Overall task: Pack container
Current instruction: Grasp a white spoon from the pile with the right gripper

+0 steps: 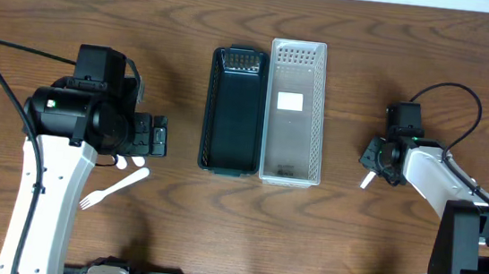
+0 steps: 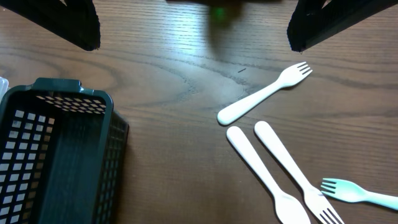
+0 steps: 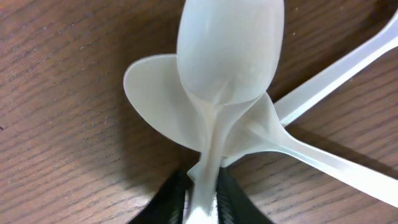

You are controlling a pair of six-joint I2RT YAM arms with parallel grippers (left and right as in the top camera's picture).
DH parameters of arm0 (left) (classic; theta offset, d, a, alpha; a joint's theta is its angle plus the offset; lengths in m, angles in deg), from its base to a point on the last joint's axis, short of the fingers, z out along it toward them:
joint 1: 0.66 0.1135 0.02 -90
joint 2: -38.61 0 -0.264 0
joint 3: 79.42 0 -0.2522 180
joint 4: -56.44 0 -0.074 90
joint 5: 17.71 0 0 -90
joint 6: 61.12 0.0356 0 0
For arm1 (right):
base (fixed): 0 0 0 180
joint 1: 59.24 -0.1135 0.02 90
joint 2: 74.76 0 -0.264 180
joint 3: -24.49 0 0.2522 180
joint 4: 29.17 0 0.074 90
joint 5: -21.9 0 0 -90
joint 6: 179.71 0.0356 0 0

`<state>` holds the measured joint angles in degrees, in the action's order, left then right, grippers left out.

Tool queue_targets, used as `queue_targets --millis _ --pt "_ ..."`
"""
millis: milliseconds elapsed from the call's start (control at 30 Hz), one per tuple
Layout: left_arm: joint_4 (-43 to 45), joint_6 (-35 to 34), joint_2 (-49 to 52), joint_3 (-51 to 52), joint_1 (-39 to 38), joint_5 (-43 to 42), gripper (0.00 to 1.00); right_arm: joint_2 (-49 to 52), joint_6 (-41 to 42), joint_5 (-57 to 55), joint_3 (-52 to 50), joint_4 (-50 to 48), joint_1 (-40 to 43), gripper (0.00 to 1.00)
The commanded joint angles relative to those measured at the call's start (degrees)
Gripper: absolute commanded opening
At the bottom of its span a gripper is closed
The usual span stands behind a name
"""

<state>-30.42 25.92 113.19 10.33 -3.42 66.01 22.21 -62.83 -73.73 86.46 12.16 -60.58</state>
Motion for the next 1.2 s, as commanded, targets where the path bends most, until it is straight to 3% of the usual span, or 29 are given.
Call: queue_targets --millis 0,133,467,767,1033,1167 --pt "-0.2 0.39 -0.11 -1.09 0.24 -0.55 0.98 4.2 0.52 3.34 -3.32 1.6 0.2 0.13" --pt "-0.2 0.39 -0.11 -1.09 0.24 -0.55 0.98 4.2 0.52 3.74 -3.32 1.57 0.2 0.01" --pt "-0.15 0.39 -0.11 -1.09 0.24 -0.55 0.98 2.69 0.48 5.01 -1.88 4.79 0.15 0.01" --pt "-0.17 0.39 -0.11 -1.09 0.24 -0.55 0.98 -7.15 -1.18 5.01 -0.37 8.15 0.15 0.01" --pt "-0.17 0.39 -0.11 -1.09 0.24 -0.55 0.98 -15.3 -5.49 5.01 3.5 12.02 0.13 0.01" --pt "-0.17 0.39 -0.11 -1.09 0.24 -0.55 0.98 -16.85 -16.26 10.16 9.84 16.48 -1.29 0.01"
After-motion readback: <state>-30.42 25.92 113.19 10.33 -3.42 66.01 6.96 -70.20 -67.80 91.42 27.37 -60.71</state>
